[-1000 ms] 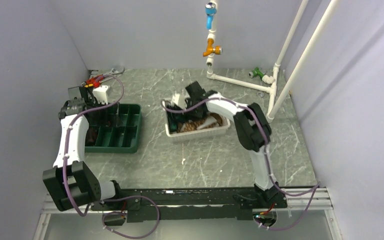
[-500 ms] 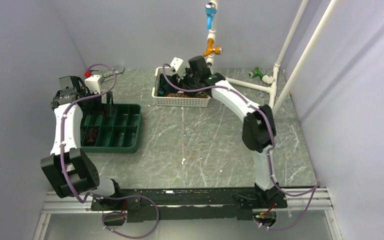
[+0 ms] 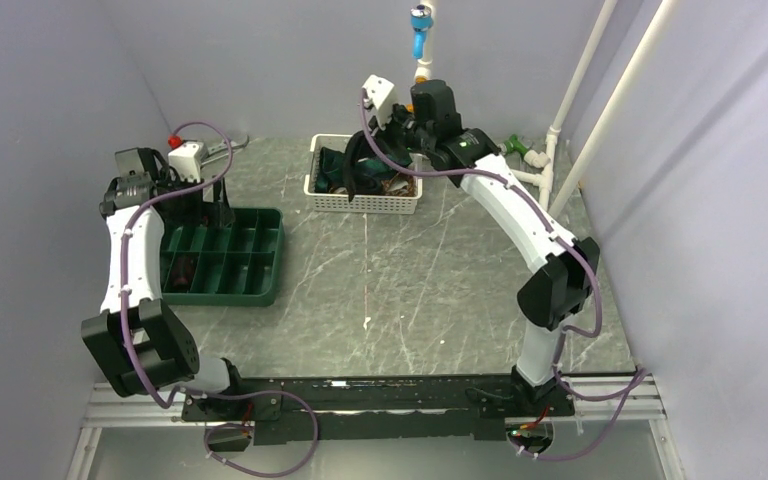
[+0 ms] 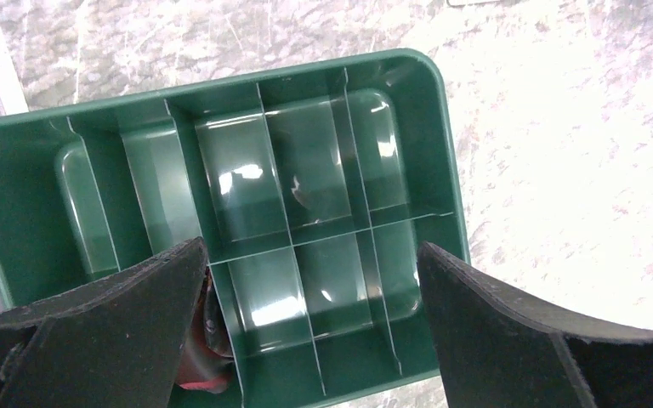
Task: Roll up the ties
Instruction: Pick up the tie from the bin, then place the tie at the center of the board.
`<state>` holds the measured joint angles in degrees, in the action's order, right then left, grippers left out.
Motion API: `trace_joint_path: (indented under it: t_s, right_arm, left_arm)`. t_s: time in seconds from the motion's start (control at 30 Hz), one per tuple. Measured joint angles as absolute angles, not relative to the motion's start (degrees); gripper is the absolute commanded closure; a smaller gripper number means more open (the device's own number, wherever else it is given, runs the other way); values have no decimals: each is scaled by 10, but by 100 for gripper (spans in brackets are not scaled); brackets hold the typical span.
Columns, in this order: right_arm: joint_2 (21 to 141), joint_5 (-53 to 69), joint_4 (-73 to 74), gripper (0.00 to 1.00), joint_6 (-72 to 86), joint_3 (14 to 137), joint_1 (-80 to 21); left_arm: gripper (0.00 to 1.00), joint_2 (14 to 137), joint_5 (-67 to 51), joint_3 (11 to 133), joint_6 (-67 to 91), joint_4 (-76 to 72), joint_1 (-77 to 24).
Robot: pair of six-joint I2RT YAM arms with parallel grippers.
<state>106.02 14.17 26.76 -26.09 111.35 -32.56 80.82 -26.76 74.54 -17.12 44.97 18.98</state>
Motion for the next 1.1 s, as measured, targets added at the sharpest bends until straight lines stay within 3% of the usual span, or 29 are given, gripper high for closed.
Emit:
trace_joint_path:
  t_s: [0.3,0.63,0.73,0.83,0.9,0.97,1.0,1.07,1.1]
  right_arm:
    - [966,173,337,100,-220,1147,-314]
    - [1005,185,313,100,-198,1381,-391]
    - [1003,178,292,100,-189,1377,-402]
    - [966,156,279,100,-176,1298,-395]
    - [926,151,291,80,-158,1214,-371]
    - [883,153,311,41,-142,1122,-333]
    - [854,153,330,28,-138,1062,-307]
    - [795,152,370,7,-142,940,-254]
    - [758,151,396,3,-158,863,-225]
  left_arm:
    - [1,788,-304,751,-170,425,189]
    - [1,780,-334,752,-153,390,186]
    - [1,774,-333,752,-154,390,185]
    - [0,762,-333,747,-156,385,185]
    - [1,751,-334,738,-159,383,185]
    - [1,747,-338,733,-163,384,185]
    - [1,747,-339,731,-167,384,185]
    - [1,747,-345,724,-178,382,185]
    - [1,747,-348,719,-185,384,183]
